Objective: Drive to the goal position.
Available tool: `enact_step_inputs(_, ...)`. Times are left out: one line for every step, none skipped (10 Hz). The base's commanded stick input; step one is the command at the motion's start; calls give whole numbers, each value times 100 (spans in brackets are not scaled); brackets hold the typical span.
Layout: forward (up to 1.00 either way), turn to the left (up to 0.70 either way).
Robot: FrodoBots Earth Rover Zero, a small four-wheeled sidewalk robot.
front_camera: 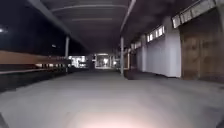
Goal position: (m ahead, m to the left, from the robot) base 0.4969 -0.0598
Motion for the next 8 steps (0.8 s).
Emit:
enact_step_inputs(100, 3)
enact_step_inputs(100, 3)
enact_step_inputs(100, 3)
enact_step_inputs(100, 3)
enact_step_inputs(100, 3)
enact_step_inputs(100, 3)
enact_step_inputs(100, 3)
enact_step_inputs(100, 3)
